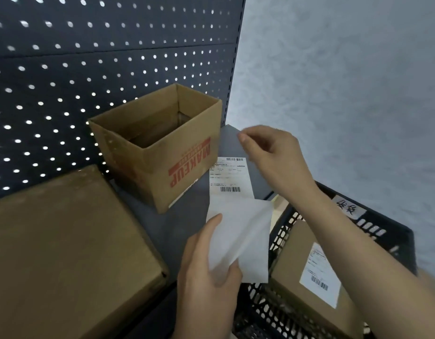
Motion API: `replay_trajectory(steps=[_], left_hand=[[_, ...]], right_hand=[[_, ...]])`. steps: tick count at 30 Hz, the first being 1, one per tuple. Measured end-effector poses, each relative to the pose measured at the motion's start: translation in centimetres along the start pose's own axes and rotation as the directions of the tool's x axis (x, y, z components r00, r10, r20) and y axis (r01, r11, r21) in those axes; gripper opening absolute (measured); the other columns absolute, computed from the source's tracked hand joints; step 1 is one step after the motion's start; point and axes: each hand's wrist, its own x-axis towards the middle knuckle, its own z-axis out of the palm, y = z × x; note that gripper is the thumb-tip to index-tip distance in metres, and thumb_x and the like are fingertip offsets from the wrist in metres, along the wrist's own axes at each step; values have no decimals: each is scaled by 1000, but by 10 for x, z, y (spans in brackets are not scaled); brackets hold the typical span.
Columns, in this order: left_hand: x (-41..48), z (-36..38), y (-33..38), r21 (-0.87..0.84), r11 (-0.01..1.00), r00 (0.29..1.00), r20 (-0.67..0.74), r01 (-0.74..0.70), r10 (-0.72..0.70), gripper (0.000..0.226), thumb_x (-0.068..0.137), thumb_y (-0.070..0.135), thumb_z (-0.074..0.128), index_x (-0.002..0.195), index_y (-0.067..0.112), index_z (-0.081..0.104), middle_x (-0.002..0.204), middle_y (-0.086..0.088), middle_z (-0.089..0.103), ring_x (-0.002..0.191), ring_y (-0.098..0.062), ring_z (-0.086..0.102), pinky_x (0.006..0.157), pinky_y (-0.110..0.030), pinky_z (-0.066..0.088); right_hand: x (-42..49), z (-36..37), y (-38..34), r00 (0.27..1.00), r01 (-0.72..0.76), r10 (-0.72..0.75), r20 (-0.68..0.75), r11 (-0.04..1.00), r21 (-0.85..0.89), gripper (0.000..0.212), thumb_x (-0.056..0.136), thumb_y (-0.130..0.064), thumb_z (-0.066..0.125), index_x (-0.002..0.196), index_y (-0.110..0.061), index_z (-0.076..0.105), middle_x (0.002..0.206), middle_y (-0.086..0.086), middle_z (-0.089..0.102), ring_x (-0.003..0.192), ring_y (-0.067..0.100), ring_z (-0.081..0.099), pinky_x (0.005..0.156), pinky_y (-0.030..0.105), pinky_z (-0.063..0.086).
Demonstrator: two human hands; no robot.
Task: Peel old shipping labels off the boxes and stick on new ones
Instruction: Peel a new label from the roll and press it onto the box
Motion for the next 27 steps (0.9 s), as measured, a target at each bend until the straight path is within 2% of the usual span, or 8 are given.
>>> replay_trajectory(steps=[4,7,10,14,16,20,24,27], left_hand=[[-12,-1,-11,-38,995,993,-66,-96,94,77,72,-17,71,115,46,60,115,23,56,116,7,51,89,-2,37],[-22,-2,-19,16,981,978,-67,-196,196,79,71,-10,71,119,50,55,121,21,54,119,5,51,91,-5,38],[-35,-1,-23,63,957,957,-36,-285,287,75,66,-1,67,122,46,56,124,17,54,121,0,52,92,-5,38],[-48,2,-26,109,954,960,45,-280,277,88,64,-13,78,124,48,55,126,18,54,123,1,50,92,-2,35],[-56,2,-25,79,969,969,94,-234,227,86,63,-4,80,125,51,54,128,21,54,123,4,50,91,-2,36],[-75,4,-18,-173,984,982,187,34,-1,85,52,24,89,119,59,50,133,19,56,120,-2,56,93,-26,49],[-79,1,-12,-500,840,968,224,212,-111,81,40,42,97,107,39,52,113,-10,71,92,-23,70,70,-28,54],[-80,-2,-5,-551,779,954,169,301,-249,74,44,37,87,106,14,53,89,-15,74,68,-18,68,56,-22,51]], right_hand=[[-68,-29,25,895,-385,416,164,904,-187,39,97,-54,44,97,-23,68,61,2,68,50,9,57,58,28,46],[-108,-43,28,656,-671,646,392,736,-91,55,90,-68,34,117,-27,58,71,9,74,58,20,67,58,31,52],[-133,-38,25,444,-867,620,647,478,137,56,88,-69,34,116,-29,61,93,21,74,80,32,71,72,36,57],[-139,-30,30,551,-834,492,674,364,416,37,101,-35,44,107,-16,75,107,19,71,87,25,68,85,38,56],[-137,-33,32,607,-793,471,641,302,529,30,95,-21,52,111,-4,72,105,16,73,82,21,68,71,31,58],[-137,-42,41,687,-719,418,594,278,637,32,83,-16,65,108,4,67,101,17,72,77,19,68,58,25,54],[-145,-44,51,719,-690,365,591,277,668,18,77,-2,70,94,1,69,103,22,69,83,25,67,60,26,56],[-153,-47,53,724,-686,373,581,299,663,12,77,6,67,88,1,66,102,24,69,81,24,67,56,23,55]])
